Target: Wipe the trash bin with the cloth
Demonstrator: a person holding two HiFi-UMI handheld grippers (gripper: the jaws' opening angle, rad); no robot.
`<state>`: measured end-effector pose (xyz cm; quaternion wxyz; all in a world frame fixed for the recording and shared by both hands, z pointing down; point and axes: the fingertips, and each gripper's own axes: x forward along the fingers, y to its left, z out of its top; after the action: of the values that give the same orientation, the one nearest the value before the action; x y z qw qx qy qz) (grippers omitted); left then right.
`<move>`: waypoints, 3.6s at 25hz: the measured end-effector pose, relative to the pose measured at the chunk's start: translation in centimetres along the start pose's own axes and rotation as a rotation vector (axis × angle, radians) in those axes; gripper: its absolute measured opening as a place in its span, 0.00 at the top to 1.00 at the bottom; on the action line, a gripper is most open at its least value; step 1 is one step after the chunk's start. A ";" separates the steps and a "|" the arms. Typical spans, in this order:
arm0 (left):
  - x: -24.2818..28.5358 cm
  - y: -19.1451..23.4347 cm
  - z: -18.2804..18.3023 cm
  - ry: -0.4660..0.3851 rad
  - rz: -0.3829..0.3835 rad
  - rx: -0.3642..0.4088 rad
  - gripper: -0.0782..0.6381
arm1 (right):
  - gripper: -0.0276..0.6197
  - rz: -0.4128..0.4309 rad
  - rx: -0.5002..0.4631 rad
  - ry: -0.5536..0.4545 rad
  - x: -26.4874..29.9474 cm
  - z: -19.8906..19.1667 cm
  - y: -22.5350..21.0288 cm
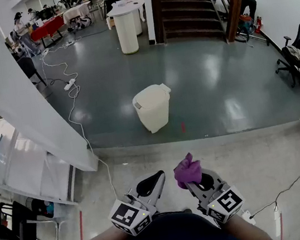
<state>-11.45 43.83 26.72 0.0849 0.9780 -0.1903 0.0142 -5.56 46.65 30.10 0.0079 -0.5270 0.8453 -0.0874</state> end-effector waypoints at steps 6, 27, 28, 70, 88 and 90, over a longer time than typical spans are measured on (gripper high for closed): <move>0.5 -0.2 0.2 -0.001 0.003 0.009 0.90 | 0.85 0.000 -0.007 -0.021 0.0 0.9 -0.5; 6.1 -1.0 -0.4 0.021 0.055 0.010 0.90 | 0.85 0.049 0.022 -0.041 -1.6 0.8 -6.5; 6.5 -1.1 -0.5 0.022 0.060 0.011 0.90 | 0.85 0.053 0.022 -0.041 -1.7 0.8 -7.0; 31.7 38.5 3.0 0.066 0.047 -0.015 0.90 | 0.85 0.018 -0.009 0.077 35.3 5.2 -33.9; 35.8 43.3 -2.8 0.141 0.269 -0.075 0.90 | 0.85 0.192 -0.104 0.162 40.9 2.6 -40.6; 35.5 44.3 -4.0 0.149 0.291 -0.086 0.90 | 0.85 0.210 -0.131 0.170 42.1 2.0 -40.3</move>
<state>4.91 -9.08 39.92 0.1377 0.9318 -0.3233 0.0906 11.83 -8.53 37.75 -0.0891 -0.4258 0.8973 -0.0753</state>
